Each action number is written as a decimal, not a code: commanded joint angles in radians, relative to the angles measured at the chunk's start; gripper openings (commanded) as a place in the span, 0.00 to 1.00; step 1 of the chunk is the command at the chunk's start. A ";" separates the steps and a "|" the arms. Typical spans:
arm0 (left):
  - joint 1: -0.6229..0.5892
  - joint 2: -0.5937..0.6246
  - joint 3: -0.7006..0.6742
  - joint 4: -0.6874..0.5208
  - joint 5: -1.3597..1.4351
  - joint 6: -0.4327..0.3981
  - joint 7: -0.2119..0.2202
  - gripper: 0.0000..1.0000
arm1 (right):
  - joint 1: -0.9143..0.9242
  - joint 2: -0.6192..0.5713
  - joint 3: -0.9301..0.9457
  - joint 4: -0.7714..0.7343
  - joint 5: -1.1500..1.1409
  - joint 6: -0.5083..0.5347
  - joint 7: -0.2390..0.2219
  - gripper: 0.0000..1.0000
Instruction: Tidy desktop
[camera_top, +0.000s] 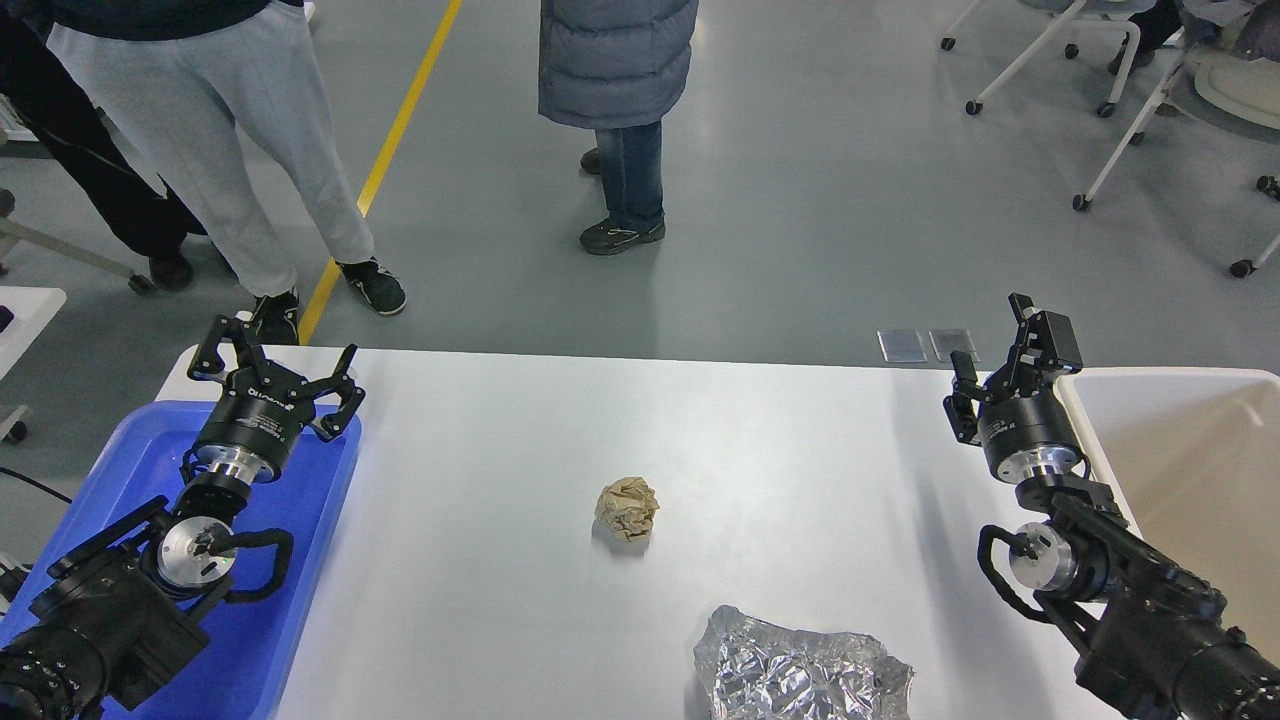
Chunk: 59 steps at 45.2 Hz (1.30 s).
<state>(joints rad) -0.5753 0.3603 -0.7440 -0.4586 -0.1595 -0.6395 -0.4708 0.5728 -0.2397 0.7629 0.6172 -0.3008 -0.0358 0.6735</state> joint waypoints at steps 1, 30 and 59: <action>0.000 -0.001 0.000 0.000 0.000 0.000 0.000 1.00 | -0.001 -0.003 -0.001 -0.004 0.000 -0.001 0.000 1.00; -0.002 0.000 0.000 0.000 0.000 -0.002 0.000 1.00 | 0.004 -0.090 -0.017 0.022 0.000 0.004 -0.081 1.00; -0.002 0.000 0.000 0.000 0.001 -0.002 0.000 1.00 | 0.019 -0.291 -0.218 0.298 -0.152 0.126 -0.298 1.00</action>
<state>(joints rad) -0.5767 0.3605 -0.7443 -0.4586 -0.1585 -0.6423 -0.4710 0.5720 -0.4341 0.6636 0.7703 -0.3564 0.0795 0.3956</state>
